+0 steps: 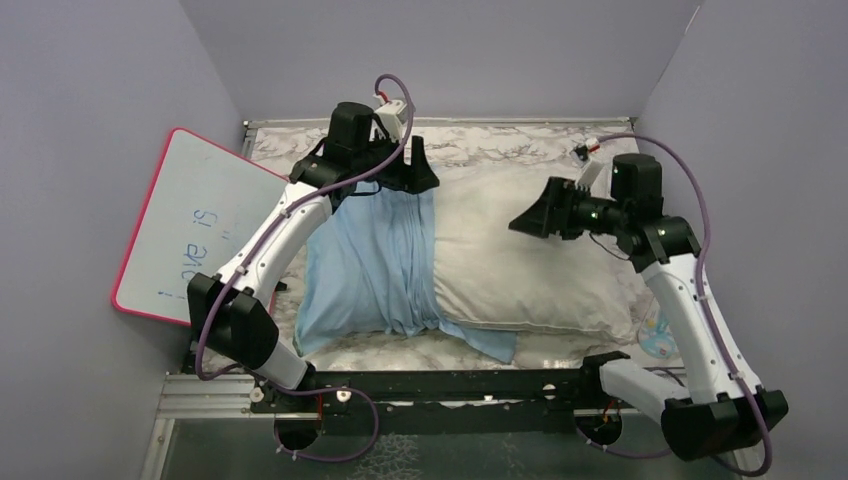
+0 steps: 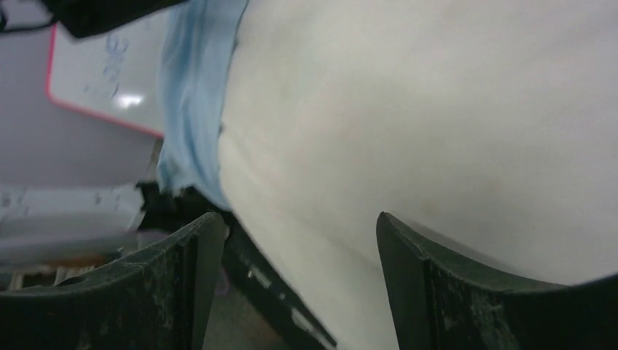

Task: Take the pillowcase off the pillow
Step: Remove the pillow from the pillowcase.

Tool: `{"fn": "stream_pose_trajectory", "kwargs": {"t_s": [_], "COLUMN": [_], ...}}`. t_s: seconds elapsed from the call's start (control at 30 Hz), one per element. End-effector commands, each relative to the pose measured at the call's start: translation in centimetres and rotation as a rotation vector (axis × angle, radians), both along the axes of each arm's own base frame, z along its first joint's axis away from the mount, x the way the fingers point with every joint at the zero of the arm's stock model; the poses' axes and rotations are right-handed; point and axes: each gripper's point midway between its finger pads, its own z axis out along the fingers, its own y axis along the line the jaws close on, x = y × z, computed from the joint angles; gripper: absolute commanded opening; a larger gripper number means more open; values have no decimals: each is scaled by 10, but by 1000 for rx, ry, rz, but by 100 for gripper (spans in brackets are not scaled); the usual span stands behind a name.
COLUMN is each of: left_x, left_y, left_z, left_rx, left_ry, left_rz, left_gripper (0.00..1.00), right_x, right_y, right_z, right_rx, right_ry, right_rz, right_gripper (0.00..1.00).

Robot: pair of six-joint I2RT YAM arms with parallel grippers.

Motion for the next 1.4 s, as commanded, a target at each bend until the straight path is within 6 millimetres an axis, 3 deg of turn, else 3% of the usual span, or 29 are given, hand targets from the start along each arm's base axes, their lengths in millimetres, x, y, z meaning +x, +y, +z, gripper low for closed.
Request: {"fn": "stream_pose_trajectory", "kwargs": {"t_s": [0.0, 0.13, 0.23, 0.33, 0.4, 0.5, 0.6, 0.8, 0.97, 1.13, 1.37], "left_x": [4, 9, 8, 5, 3, -3, -16, -54, -79, -109, -124], "left_y": [4, 3, 0, 4, 12, 30, 47, 69, 61, 42, 49], "left_z": [2, 2, 2, 4, 7, 4, -8, -11, -16, -54, -118], "left_rx": [1, -7, -14, -7, 12, 57, 106, 99, 53, 7, 62], "left_ry": [-44, -52, -53, -64, -81, -90, -50, -8, 34, 209, 342], "left_rz": [55, 70, 68, 76, 108, 176, 234, 293, 205, 79, 109], "left_gripper": [72, 72, 72, 72, 73, 73, 75, 80, 82, 81, 81], "right_x": [-84, -111, -123, -94, -56, -21, 3, 33, 45, 47, 40], "right_y": [50, 69, 97, 94, 69, 45, 56, 85, 93, 88, 83], "right_z": [7, -28, -55, -97, -129, -154, -155, -146, -157, -163, -168], "right_rx": [232, 118, 27, -143, -327, -470, -447, -267, -200, -159, -94], "right_ry": [21, 132, 188, 248, 275, 323, 316, 295, 366, 418, 460], "right_rz": [422, 473, 516, 356, 110, -158, -228, -289, -290, -281, -278], "right_gripper": [80, 78, 74, 68, 59, 58, 58, 59, 60, 60, 60]}}
